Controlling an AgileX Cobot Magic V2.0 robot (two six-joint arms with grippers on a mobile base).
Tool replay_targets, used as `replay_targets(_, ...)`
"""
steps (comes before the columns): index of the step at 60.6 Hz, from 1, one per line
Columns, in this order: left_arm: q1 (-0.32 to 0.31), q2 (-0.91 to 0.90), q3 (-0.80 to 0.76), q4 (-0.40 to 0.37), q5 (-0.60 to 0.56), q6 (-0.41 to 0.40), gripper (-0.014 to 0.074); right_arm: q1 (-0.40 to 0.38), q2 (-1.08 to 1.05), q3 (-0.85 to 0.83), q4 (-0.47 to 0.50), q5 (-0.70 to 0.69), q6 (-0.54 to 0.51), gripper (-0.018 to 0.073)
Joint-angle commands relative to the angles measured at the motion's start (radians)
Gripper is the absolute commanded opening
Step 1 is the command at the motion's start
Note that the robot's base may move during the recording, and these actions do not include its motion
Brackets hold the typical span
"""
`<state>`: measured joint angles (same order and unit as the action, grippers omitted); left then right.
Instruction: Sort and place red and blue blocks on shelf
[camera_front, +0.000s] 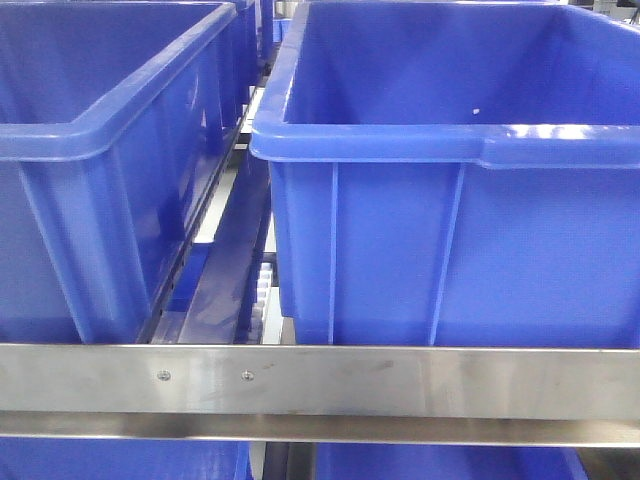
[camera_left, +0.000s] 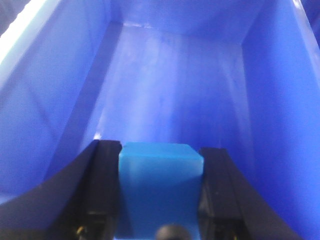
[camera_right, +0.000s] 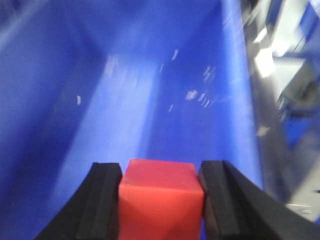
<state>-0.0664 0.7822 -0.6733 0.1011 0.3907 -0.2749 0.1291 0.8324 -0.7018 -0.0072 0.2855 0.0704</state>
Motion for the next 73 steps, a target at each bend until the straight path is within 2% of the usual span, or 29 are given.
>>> replay_targets(1, 0.002, 0.045, -0.064, 0.002, -0.109, -0.001, 0.0138, 0.003, 0.049, -0.051, -0.011, -0.130, -0.010, 0.0056)
replay_targets(9, 0.002, 0.107, -0.107, 0.002, -0.123, -0.001, 0.0170, 0.003, 0.098, -0.051, -0.011, -0.182, -0.010, 0.0056)
replay_targets(14, 0.002, 0.143, -0.127, 0.004, -0.130, 0.001, 0.0261, 0.003, 0.123, -0.051, -0.011, -0.184, -0.010, 0.0074)
replay_targets(16, 0.002, 0.158, -0.135, 0.012, -0.130, 0.001, 0.0323, 0.003, 0.130, -0.051, -0.011, -0.184, -0.010, 0.0110)
replay_targets(18, 0.002, 0.169, -0.144, 0.012, -0.128, 0.001, 0.0384, 0.003, 0.134, -0.051, -0.011, -0.184, -0.010, 0.0158)
replay_targets(23, 0.002, 0.196, -0.151, 0.012, -0.131, 0.001, 0.0573, 0.003, 0.141, -0.051, -0.011, -0.193, -0.010, 0.0363)
replay_targets(26, 0.002, 0.213, -0.156, 0.012, -0.129, 0.001, 0.0644, 0.003, 0.141, -0.051, -0.011, -0.202, -0.010, 0.0517)
replay_targets(30, 0.002, 0.225, -0.159, 0.012, -0.129, 0.001, 0.0678, 0.003, 0.141, -0.051, -0.011, -0.217, -0.010, 0.0618)
replay_targets(32, 0.002, 0.230, -0.159, 0.012, -0.129, 0.001, 0.0678, 0.003, 0.141, -0.051, -0.011, -0.219, -0.010, 0.0628)
replay_targets(36, 0.002, 0.237, -0.159, 0.010, -0.129, 0.001, 0.0666, 0.003, 0.141, -0.051, -0.011, -0.219, -0.010, 0.0601)
replay_targets(40, 0.002, 0.234, -0.160, 0.004, -0.120, 0.001, 0.0605, 0.003, 0.141, -0.051, -0.011, -0.215, -0.010, 0.0526)
replay_targets(42, 0.002, 0.235, -0.162, -0.007, -0.108, -0.001, 0.0522, 0.003, 0.141, -0.051, -0.010, -0.212, -0.010, 0.0453)
replay_targets(46, 0.002, 0.225, -0.171, -0.014, -0.078, -0.001, 0.0346, 0.003, 0.130, -0.051, 0.007, -0.201, -0.010, 0.0210)
replay_targets(48, 0.002, 0.219, -0.175, -0.014, -0.060, -0.001, 0.0238, 0.003, 0.122, -0.051, 0.016, -0.188, -0.010, 0.0092)
replay_targets(49, 0.002, 0.216, -0.175, -0.014, -0.053, -0.001, 0.0153, 0.003, 0.117, -0.051, 0.021, -0.182, -0.010, 0.0034)
replay_targets(50, 0.002, 0.211, -0.175, -0.014, -0.054, -0.001, 0.0104, 0.003, 0.112, -0.051, 0.028, -0.177, -0.007, 0.0021)
replay_targets(53, 0.002, 0.195, -0.175, -0.011, -0.054, 0.001, 0.0151, 0.003, 0.092, -0.051, 0.056, -0.170, -0.005, 0.0089)
replay_targets(58, 0.002, 0.162, -0.175, -0.011, -0.040, 0.001, 0.0161, 0.003, 0.060, -0.051, 0.081, -0.147, -0.005, 0.0043)
replay_targets(66, 0.002, 0.089, -0.159, 0.003, -0.019, 0.001, 0.0148, 0.003, -0.023, -0.051, 0.083, -0.063, -0.005, 0.0056)
replay_targets(73, 0.002, 0.015, -0.098, 0.017, -0.047, 0.001, 0.0148, 0.003, -0.105, -0.035, 0.083, -0.003, -0.005, 0.0056)
